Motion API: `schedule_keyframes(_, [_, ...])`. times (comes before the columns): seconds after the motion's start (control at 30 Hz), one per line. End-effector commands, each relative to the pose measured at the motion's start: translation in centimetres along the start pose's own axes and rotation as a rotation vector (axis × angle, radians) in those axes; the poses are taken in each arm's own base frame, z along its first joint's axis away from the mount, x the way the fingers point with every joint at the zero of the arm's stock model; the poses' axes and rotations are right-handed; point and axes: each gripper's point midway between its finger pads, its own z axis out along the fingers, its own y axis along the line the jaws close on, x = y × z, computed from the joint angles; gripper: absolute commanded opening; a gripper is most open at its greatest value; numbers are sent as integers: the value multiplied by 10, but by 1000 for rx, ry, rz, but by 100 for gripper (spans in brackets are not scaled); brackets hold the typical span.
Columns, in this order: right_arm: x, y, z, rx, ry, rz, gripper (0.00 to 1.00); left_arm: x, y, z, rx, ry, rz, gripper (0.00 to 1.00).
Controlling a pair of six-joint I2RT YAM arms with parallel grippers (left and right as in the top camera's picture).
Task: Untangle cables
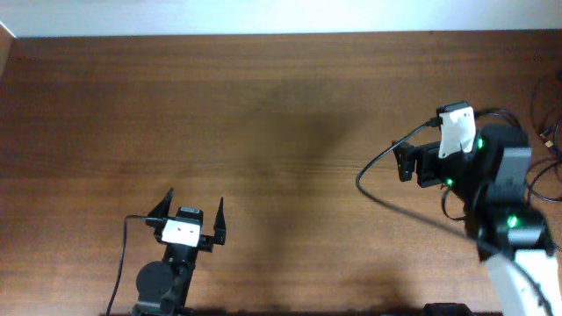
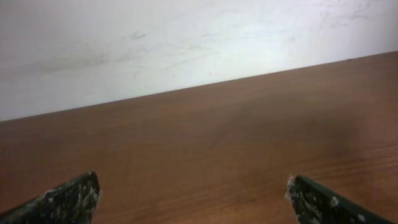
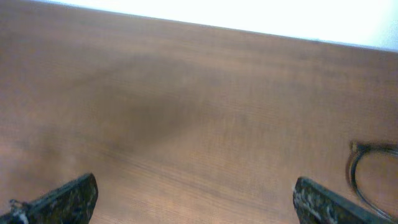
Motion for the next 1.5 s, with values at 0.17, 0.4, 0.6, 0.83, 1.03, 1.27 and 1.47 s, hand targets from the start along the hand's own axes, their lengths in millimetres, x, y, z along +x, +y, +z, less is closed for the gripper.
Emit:
schedule_keyframes(0.17, [38, 2, -33, 124, -499, -114, 99, 3, 2, 0, -12, 6, 9, 99])
schedule_keyframes(0.4, [89, 4, -26, 138, -548, -122, 99, 3, 2, 0, -12, 6, 9, 99])
schedule_keyframes(0.6, [105, -10, -30, 196, -508, -92, 99, 3, 2, 0, -12, 6, 9, 99])
schedule_keyframes(0.83, [108, -26, -33, 255, -512, 65, 99, 3, 2, 0, -12, 6, 9, 99])
schedule_keyframes(1.03, [107, -15, -29, 219, -508, 51, 99, 3, 2, 0, -12, 6, 9, 99])
schedule_keyframes(1.27, [108, -15, -29, 219, -503, 52, 99, 3, 2, 0, -12, 6, 9, 99])
schedule_keyframes(1.47, [108, -15, -29, 219, -503, 52, 99, 3, 2, 0, -12, 6, 9, 99])
